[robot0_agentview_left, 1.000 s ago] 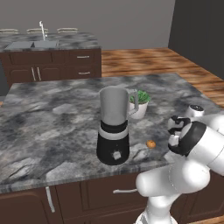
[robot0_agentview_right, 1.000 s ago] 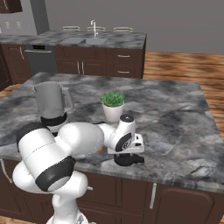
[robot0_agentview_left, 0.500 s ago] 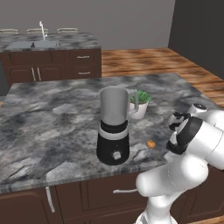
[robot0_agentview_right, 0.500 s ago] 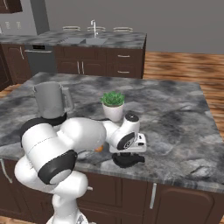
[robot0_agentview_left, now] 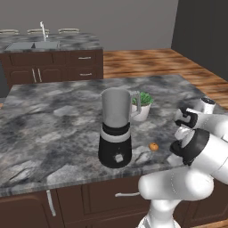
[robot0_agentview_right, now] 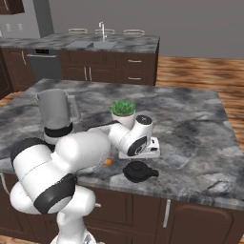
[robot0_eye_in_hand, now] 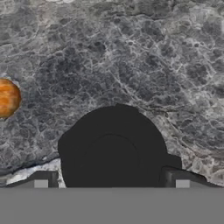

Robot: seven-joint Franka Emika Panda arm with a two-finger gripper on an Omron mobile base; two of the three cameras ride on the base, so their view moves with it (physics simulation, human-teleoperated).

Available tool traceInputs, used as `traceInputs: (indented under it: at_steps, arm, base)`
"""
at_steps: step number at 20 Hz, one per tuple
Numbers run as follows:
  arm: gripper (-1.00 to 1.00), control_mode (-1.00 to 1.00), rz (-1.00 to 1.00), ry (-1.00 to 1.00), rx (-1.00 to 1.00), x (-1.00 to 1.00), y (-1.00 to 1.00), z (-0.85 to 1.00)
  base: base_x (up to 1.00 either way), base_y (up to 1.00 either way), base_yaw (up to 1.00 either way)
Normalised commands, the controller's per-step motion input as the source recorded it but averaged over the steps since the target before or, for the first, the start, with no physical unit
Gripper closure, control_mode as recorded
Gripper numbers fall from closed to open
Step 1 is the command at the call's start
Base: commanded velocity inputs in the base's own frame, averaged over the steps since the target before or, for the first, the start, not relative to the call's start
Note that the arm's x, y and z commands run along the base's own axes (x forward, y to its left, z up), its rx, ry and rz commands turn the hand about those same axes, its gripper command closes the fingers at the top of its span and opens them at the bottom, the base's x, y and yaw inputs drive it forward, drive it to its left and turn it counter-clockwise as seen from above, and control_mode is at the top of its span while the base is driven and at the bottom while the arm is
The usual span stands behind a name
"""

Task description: Open the blender lid, put the tangerine in the blender, close the lid, and start the blender.

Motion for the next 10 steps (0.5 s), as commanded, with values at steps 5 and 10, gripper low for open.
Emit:
traceInputs:
  at_steps: [5, 10]
  arm:
    - [-1.00, -1.00, 0.00, -0.04, 0.00, -0.13, 0.49, 0.40]
    - [-1.00, -1.00, 0.05, 0.03, -0.06, -0.13, 0.91, 0.06]
  base:
    - [0.00, 0.00, 0.00]
    - [0.00, 0.00, 0.00]
